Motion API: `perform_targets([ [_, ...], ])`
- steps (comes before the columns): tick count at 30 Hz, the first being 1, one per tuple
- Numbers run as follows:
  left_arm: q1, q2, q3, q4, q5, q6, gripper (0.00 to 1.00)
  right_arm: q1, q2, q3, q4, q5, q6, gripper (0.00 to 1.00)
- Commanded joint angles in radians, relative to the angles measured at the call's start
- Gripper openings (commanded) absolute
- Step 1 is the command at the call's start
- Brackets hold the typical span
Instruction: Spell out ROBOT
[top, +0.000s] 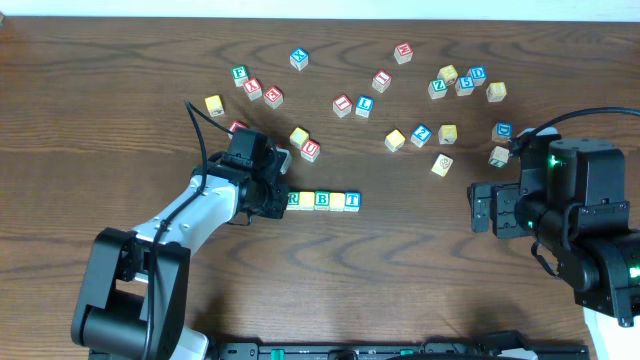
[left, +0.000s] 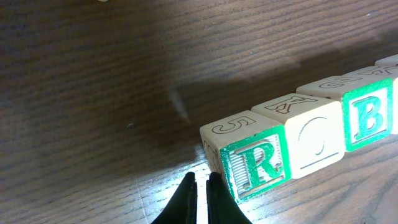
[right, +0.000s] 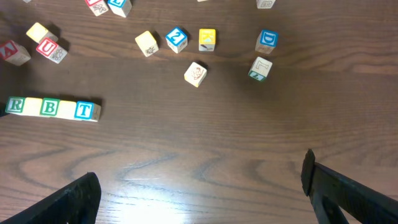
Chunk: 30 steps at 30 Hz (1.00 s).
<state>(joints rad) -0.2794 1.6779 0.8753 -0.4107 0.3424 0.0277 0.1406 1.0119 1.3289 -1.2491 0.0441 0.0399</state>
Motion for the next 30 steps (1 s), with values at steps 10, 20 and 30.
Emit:
perform_targets([
  [10,-0.002,0.011,-0.010,0.000,0.005,0.016,0.07,-0.006,-0.004,0.016,0.000,0.002,-0.011,0.99],
  [20,0.000,0.008,-0.009,-0.016,-0.068,0.014,0.07,-0.006,-0.004,0.016,0.000,0.002,-0.011,0.99],
  [30,0.139,-0.053,-0.009,-0.109,-0.090,0.002,0.07,-0.006,-0.004,0.016,0.000,0.002,-0.011,0.99],
])
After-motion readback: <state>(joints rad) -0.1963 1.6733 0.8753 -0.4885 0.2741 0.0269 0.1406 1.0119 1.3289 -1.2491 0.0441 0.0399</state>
